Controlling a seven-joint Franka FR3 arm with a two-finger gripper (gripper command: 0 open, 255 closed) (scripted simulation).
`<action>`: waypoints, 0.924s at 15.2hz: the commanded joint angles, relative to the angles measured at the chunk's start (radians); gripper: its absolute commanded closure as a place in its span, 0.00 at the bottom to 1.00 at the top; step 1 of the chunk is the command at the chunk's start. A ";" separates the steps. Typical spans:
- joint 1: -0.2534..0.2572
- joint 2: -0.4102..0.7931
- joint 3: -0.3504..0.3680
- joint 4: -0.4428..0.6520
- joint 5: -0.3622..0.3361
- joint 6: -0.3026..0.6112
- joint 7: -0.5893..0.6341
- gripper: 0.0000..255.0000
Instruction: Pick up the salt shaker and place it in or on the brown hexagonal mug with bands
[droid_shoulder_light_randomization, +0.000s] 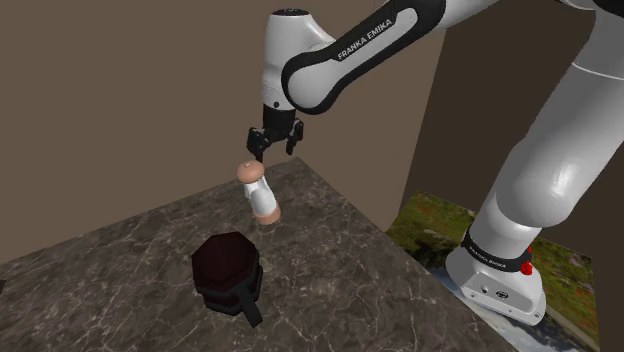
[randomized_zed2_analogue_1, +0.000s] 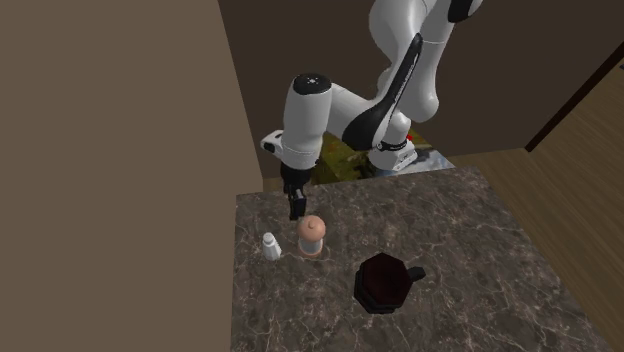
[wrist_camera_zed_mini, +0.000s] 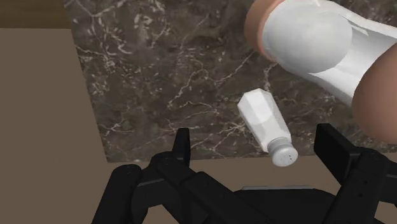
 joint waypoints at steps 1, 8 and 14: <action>0.000 0.077 0.014 0.037 -0.058 0.045 0.063 0.00; 0.039 0.289 -0.004 0.174 -0.228 0.118 0.217 0.00; 0.054 0.355 -0.023 0.186 -0.275 0.167 0.249 0.00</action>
